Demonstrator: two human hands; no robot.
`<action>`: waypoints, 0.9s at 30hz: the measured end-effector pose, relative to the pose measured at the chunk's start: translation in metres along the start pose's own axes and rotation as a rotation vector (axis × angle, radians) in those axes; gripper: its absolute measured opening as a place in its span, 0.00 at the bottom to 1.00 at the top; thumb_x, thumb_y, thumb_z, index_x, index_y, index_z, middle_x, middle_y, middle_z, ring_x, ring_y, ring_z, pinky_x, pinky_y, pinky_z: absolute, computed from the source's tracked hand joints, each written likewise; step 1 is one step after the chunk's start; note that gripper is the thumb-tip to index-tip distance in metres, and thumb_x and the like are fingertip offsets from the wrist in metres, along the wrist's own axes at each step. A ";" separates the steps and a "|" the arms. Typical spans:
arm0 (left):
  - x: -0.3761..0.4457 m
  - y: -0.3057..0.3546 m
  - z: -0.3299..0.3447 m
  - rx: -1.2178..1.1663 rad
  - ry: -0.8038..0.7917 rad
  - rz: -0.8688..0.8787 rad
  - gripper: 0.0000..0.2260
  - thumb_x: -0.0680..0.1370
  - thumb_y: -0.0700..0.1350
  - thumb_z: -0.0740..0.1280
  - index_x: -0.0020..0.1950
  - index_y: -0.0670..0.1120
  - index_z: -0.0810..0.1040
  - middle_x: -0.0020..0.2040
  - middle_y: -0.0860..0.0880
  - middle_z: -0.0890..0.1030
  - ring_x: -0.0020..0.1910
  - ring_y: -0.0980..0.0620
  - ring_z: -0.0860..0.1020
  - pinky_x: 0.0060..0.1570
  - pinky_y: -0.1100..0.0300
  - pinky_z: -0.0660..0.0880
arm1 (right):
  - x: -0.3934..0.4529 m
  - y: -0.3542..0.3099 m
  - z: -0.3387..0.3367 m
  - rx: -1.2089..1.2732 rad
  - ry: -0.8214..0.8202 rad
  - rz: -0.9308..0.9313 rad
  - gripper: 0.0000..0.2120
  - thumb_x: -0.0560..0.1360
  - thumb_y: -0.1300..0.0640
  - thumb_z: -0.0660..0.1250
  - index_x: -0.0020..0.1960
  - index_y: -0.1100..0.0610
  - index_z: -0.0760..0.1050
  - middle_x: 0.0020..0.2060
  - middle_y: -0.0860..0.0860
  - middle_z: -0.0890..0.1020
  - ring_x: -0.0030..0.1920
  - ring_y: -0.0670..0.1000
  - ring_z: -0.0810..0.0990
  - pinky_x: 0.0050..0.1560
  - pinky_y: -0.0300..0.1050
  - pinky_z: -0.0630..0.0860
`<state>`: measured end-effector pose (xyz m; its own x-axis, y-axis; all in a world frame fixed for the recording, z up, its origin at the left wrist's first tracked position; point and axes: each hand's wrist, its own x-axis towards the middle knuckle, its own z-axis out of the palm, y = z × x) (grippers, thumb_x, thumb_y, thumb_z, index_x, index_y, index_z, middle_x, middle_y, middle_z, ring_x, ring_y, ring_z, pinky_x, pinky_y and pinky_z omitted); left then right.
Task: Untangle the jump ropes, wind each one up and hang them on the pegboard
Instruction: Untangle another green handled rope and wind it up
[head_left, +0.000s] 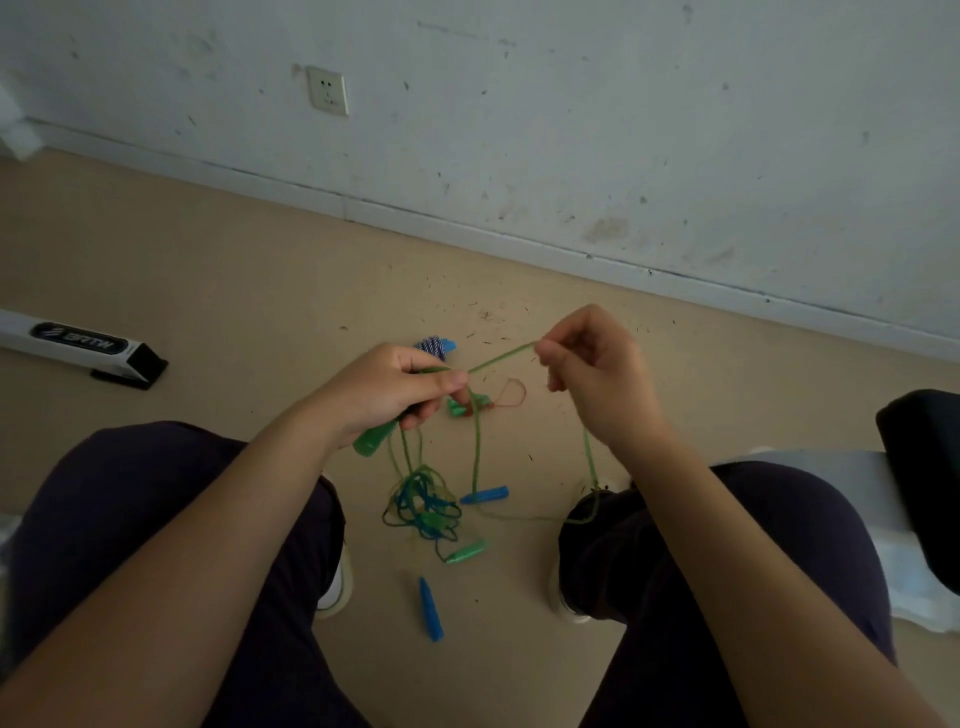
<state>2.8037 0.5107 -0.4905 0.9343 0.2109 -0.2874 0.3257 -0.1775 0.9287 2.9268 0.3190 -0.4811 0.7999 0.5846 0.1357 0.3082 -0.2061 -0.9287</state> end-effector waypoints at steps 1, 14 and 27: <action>0.000 -0.001 -0.002 -0.011 0.014 0.007 0.11 0.78 0.50 0.70 0.44 0.43 0.85 0.26 0.50 0.71 0.25 0.54 0.66 0.32 0.63 0.69 | 0.002 0.000 -0.005 0.041 0.023 0.007 0.05 0.76 0.65 0.69 0.44 0.59 0.74 0.33 0.54 0.79 0.32 0.49 0.78 0.38 0.49 0.78; 0.003 0.006 0.013 -0.089 -0.113 0.038 0.11 0.78 0.47 0.69 0.47 0.40 0.84 0.30 0.49 0.75 0.25 0.55 0.69 0.31 0.62 0.69 | -0.007 -0.003 0.008 0.043 -0.221 -0.015 0.06 0.72 0.67 0.73 0.42 0.61 0.76 0.33 0.49 0.82 0.31 0.43 0.78 0.35 0.35 0.74; 0.000 0.005 0.012 -0.058 -0.094 0.051 0.09 0.78 0.47 0.70 0.42 0.44 0.84 0.27 0.50 0.72 0.23 0.54 0.64 0.27 0.61 0.64 | -0.007 0.000 0.008 0.100 -0.346 0.047 0.10 0.70 0.64 0.76 0.48 0.56 0.78 0.36 0.57 0.82 0.32 0.50 0.77 0.33 0.40 0.75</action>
<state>2.8069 0.4988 -0.4890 0.9597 0.1114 -0.2580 0.2714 -0.1291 0.9538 2.9171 0.3207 -0.4851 0.5855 0.8105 -0.0169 0.2094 -0.1713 -0.9627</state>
